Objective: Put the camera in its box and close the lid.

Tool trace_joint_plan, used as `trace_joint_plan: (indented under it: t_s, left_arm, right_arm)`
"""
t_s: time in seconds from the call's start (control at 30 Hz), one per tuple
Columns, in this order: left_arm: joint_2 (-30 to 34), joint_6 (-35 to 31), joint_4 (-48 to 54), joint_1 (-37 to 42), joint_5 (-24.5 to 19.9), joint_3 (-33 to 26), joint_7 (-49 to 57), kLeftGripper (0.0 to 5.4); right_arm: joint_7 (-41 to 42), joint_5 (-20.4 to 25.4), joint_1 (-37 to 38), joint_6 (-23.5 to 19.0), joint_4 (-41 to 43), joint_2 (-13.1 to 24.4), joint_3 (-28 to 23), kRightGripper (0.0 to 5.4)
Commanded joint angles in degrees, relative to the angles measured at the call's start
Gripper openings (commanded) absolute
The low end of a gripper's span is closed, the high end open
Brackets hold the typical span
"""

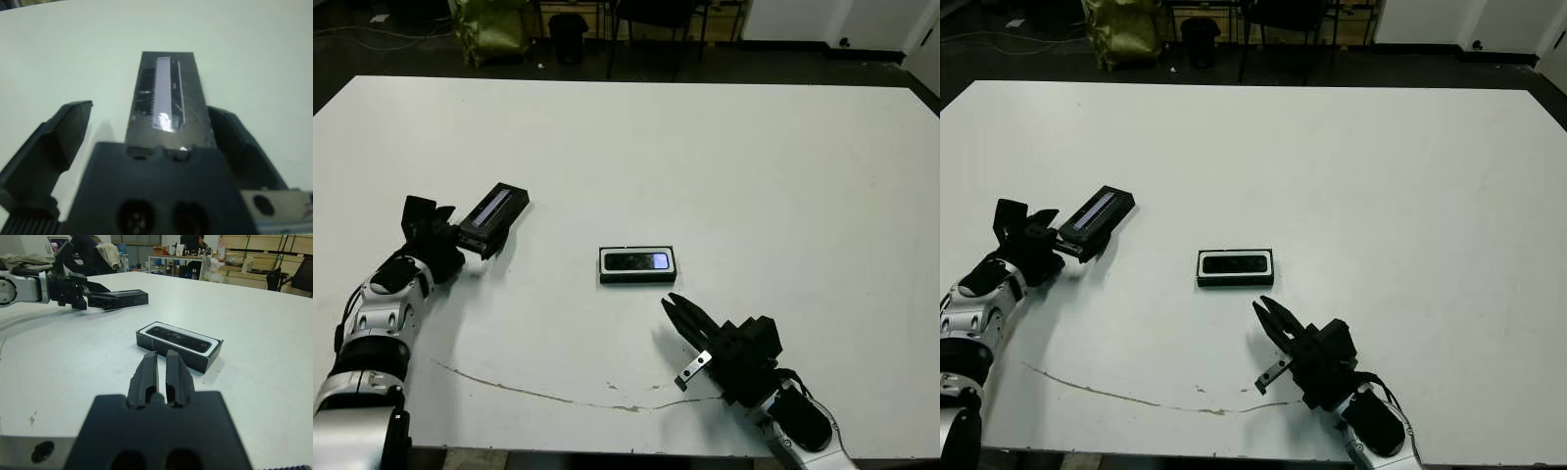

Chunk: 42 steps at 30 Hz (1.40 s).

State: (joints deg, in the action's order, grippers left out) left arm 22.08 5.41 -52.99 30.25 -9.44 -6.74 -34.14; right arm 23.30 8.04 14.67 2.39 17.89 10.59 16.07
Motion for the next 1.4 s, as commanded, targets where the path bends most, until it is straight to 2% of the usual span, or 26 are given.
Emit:
trace_joint_plan:
  t_s: [0.03, 0.13, 0.47, 0.6, 0.9, 1.03, 1.3, 1.4]
  left_arm:
    - [-0.2, -3.1, -5.0, -0.5, 0.8, 0.3, -1.4, 5.38]
    - [-0.1, -3.1, -7.4, 0.4, 0.7, -0.1, -2.7, 5.38]
    - [0.8, -0.3, -13.7, 1.3, 2.0, 0.4, -6.7, 5.38]
    - [1.3, 0.1, -15.9, 1.6, 2.5, 0.6, -7.2, 5.38]
    - [1.5, 2.3, -18.0, 1.1, 3.6, 1.3, -7.6, 5.38]
    - [1.5, 2.6, -18.1, 0.9, 4.4, 2.1, -7.1, 5.38]
    - [1.6, 4.0, -18.8, 0.7, 6.2, 4.2, -6.5, 5.38]
    - [1.2, 3.0, -19.3, 0.7, 5.8, 4.2, -6.8, 5.38]
  right_arm:
    - [-0.2, -1.1, 0.4, -0.6, -0.5, 0.7, 0.0, 0.00]
    - [-0.7, -1.9, 0.6, -1.8, 0.8, 1.1, 0.0, 0.00]
    - [0.0, -0.9, 0.6, 0.3, -0.9, 0.2, -0.1, 0.00]
    - [-0.3, -1.3, 0.7, -0.7, -0.7, 0.4, -0.1, 0.00]
    - [-0.1, -0.5, 0.9, -1.3, 0.1, 0.4, -0.3, 0.00]
    - [0.2, -0.6, 0.4, 1.1, -2.0, 0.2, -0.4, 0.00]
    - [0.7, -0.8, -0.1, 2.9, -3.8, 0.4, -0.4, 0.00]
    - [0.3, -0.7, 0.1, 1.5, -3.0, 0.4, -0.3, 0.00]
